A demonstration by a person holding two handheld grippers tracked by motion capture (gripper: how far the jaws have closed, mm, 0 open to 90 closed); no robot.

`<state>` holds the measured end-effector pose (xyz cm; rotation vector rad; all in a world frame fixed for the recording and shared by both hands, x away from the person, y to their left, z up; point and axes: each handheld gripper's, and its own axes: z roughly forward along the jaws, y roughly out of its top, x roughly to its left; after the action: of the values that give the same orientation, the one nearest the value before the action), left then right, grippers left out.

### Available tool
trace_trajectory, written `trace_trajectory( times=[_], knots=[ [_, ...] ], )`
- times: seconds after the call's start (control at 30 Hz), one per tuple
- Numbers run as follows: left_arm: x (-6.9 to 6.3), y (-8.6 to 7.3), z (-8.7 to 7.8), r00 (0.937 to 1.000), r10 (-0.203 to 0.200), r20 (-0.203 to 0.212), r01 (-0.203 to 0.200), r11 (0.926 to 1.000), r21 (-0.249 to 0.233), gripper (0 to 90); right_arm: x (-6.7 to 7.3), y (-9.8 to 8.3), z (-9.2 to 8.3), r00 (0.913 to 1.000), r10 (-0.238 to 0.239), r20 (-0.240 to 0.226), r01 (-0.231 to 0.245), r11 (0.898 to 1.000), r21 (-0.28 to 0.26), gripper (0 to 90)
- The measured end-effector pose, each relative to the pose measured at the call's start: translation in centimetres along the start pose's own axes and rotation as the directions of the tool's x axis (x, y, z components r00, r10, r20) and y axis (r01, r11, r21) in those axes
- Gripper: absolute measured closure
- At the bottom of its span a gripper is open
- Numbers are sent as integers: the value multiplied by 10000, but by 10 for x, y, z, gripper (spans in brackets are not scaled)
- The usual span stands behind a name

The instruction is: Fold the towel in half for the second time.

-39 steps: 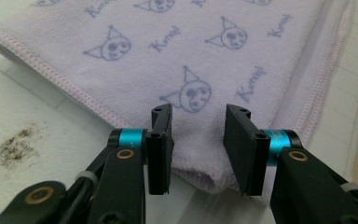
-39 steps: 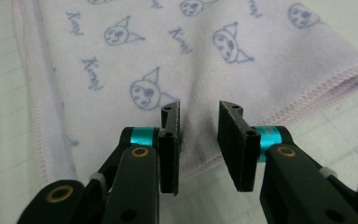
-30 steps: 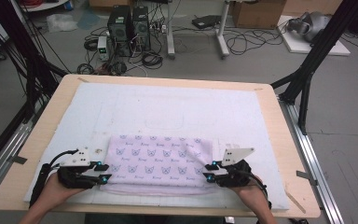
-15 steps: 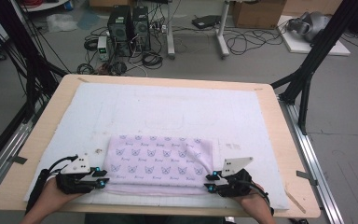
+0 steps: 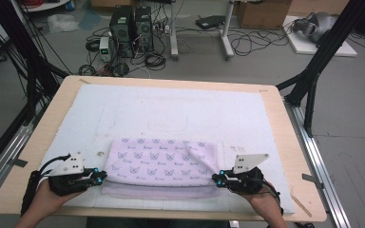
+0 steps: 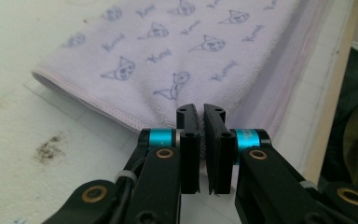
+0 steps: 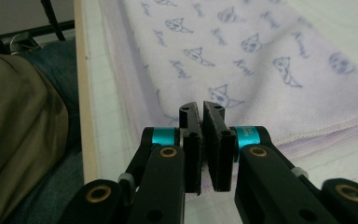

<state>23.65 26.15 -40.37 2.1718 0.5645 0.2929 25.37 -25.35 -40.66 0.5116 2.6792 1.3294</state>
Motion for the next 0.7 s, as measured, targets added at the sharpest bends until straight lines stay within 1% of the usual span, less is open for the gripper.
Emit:
trace_trajectory(
  times=[0.1,0.13,0.2,0.27,0.3,0.37,0.43,0.47,0.57,0.7],
  knots=[
    [-6,0,-7,9999,106,38,-105,9999,-48,848,5,3,-6,9998,-180,3,180,9998,-9,862],
    [-8,-2,-7,9999,141,96,-141,9999,-17,848,8,2,-8,9998,-149,-111,149,9999,7,862],
    [-13,-9,-4,9994,210,274,-215,9996,208,846,11,-3,-6,9996,-174,-237,179,9997,187,857],
    [-16,-15,3,9989,191,433,-215,9982,558,810,12,-10,1,9982,18,-599,11,9988,491,835],
    [-16,-17,5,9990,128,437,-156,9978,639,759,12,-13,4,9977,88,-670,-50,9984,569,809],
    [-13,-18,7,9993,43,365,-66,9980,634,665,9,-15,6,9974,292,-658,-266,9989,395,740],
    [-9,-14,5,9995,-27,310,14,9991,434,645,5,-11,4,9963,537,-677,-535,9986,46,704],
    [-7,-12,3,9997,-82,245,74,9995,314,637,2,-9,3,9970,494,-589,-499,9987,-68,688],
    [2,-5,2,9997,-234,45,234,9997,-26,619,-8,-1,2,9977,568,-376,-580,9978,-311,655],
    [15,-1,8,9984,-522,-210,518,9985,-200,592,-22,4,7,9965,824,140,-818,9960,-364,609]
  ],
)
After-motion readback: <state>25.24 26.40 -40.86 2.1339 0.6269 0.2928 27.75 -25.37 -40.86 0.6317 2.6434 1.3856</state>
